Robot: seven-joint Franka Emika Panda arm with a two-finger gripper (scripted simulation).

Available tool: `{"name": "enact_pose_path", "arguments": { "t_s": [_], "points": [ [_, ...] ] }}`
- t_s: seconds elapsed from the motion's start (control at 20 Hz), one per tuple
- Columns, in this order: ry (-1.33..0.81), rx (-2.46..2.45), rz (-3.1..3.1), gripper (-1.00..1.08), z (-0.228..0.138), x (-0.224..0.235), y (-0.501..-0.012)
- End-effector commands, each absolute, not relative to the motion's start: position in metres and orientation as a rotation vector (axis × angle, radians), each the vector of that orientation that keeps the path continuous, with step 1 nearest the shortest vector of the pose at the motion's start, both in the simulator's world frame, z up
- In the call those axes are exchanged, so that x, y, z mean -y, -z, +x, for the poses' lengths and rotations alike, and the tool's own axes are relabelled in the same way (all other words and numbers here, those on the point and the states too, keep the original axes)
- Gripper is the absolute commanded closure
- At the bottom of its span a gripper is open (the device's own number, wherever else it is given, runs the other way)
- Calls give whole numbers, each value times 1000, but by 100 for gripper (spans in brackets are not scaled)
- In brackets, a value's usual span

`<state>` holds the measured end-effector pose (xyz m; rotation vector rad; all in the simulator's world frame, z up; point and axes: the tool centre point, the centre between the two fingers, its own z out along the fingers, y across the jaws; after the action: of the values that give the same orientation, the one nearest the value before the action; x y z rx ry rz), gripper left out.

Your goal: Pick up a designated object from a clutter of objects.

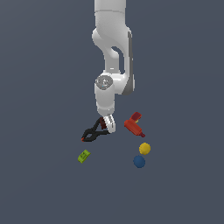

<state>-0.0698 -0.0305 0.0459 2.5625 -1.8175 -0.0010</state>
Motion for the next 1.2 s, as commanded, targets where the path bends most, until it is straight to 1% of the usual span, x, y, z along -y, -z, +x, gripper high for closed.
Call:
{"name": "enact_pose_path", "arguments": {
  "t_s": [0.0,0.35,1.15],
  "points": [
    [-2,1819,2563,108,-64,35,-57],
    [-2,1819,2562,108,-41,55,-102],
    [-2,1818,2561,108,28,114,-235]
  ]
}}
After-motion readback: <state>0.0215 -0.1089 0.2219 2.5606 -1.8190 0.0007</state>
